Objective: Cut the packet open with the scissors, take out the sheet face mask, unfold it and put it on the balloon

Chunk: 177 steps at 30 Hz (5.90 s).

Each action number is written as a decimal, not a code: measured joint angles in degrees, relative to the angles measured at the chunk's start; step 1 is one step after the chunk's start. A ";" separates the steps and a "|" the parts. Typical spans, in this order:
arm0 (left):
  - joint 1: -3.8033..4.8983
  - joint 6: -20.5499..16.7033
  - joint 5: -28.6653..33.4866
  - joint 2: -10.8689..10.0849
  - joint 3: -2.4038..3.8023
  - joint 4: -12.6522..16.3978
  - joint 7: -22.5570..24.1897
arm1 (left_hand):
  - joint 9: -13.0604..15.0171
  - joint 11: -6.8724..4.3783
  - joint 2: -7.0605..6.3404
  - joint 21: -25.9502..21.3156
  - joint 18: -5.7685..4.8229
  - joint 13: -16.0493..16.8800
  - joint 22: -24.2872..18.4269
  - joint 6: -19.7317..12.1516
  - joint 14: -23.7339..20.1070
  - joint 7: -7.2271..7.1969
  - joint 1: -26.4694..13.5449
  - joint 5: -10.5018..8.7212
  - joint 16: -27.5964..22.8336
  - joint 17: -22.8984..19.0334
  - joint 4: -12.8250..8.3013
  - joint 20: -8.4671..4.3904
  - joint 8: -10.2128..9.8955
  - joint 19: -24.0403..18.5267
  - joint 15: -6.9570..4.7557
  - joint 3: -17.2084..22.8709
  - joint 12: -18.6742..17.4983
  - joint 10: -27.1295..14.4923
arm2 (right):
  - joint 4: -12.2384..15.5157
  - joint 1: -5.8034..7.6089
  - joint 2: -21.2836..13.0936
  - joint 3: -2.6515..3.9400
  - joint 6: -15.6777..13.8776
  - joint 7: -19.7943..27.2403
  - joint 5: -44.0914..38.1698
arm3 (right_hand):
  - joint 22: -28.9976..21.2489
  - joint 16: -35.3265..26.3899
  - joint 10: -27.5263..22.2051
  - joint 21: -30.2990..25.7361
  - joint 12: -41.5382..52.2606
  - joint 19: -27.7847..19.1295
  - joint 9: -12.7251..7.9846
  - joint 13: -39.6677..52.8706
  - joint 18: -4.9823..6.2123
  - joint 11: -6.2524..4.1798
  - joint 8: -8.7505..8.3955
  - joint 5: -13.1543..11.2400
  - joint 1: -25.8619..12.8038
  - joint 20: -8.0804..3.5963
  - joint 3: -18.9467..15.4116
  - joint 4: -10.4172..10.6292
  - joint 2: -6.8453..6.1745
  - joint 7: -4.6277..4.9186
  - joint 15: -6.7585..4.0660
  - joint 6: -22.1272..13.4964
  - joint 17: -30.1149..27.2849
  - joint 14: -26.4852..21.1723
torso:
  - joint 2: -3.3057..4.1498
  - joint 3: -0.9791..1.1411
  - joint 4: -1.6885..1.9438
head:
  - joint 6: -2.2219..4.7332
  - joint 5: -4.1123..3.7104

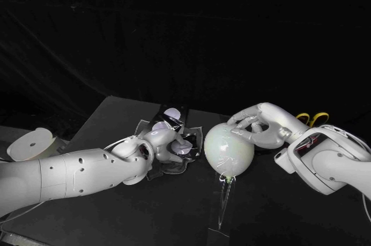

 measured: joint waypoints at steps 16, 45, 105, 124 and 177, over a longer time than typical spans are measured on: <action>-0.09 -0.96 -0.20 -0.19 0.08 -0.26 0.95 | 0.72 -0.49 3.32 0.62 1.25 0.15 0.05 3.49 8.88 -0.45 2.75 0.01 2.14 0.72 -0.44 0.42 1.79 2.22 -0.39 4.52 0.50 7.81 | 0.10 0.00 -0.13 0.00 0.13 -0.02 0.00 | 0.13 0.00 0.00 0.00 0.00 0.00 0.06 0.00 -0.37 0.00 0.00 0.00 0.00 0.00 0.00 0.00 0.00 -0.03 0.00 0.03 0.07 0.00 | -0.01 0.03 -0.04 | 0.03 -0.01; -0.54 -4.47 3.07 -1.43 0.08 -0.18 6.21 | 2.16 -4.36 4.90 4.67 1.18 -0.23 1.15 14.40 18.68 -3.60 3.39 -0.39 4.25 3.05 -0.41 -0.77 7.63 14.57 -3.15 20.67 -0.21 23.20 | 0.13 0.00 -0.27 0.00 0.21 -0.02 0.01 | 0.20 0.00 0.00 0.00 0.00 0.00 0.08 0.00 -0.40 0.00 0.00 0.00 0.00 0.00 0.00 0.00 0.00 -0.10 0.01 0.09 0.01 0.00 | 0.02 -0.01 -0.02 | 0.41 -0.09; 5.16 27.86 76.07 -8.79 4.61 5.42 28.13 | 3.39 -3.72 3.41 -0.28 0.69 -0.17 -0.49 12.31 16.55 -3.58 -2.15 -0.46 0.64 2.50 -3.38 0.72 10.00 2.27 -1.86 27.16 -0.72 23.97 | -10.87 5.69 9.59 0.74 -1.56 -3.02 9.29 | 11.93 7.82 11.32 13.33 13.43 5.48 5.32 15.52 -0.49 -4.64 5.54 1.33 -6.07 -3.00 -3.84 -0.77 0.34 -3.91 -3.82 3.65 10.32 0.53 | 0.07 0.09 -0.10 | 8.06 -4.64; 5.37 29.10 75.47 -7.16 4.60 5.06 28.23 | 3.83 -3.71 3.34 -0.51 0.29 -0.18 -0.49 12.00 16.15 -3.52 -2.38 -0.34 0.42 2.50 -3.53 0.73 10.18 1.85 -1.85 27.31 -0.87 23.96 | -10.15 8.10 11.50 1.03 1.47 -6.59 5.70 | 19.05 15.72 8.76 22.69 58.43 8.64 12.35 64.10 -2.20 -4.30 8.27 -2.15 -7.91 -2.67 -7.54 0.73 1.12 -3.40 -3.82 -0.29 14.62 0.53 | 0.01 0.04 -0.01 | 8.90 -6.33; 5.37 28.75 74.17 -6.93 4.55 4.72 27.97 | 5.03 -3.62 3.64 -0.51 0.24 -0.16 -0.48 11.59 16.15 -3.51 -2.51 -0.54 0.42 2.50 -3.88 0.73 10.32 1.86 -1.85 27.35 -0.85 23.85 | -8.01 8.18 11.82 1.05 6.00 -7.69 -3.00 | 18.99 17.13 11.23 25.64 74.17 9.85 14.05 71.01 -3.07 -4.13 8.48 -2.13 -6.81 -2.46 -10.92 0.00 1.24 -3.45 -3.44 -0.63 14.47 0.42 | 0.03 0.05 -0.02 | 7.60 -6.28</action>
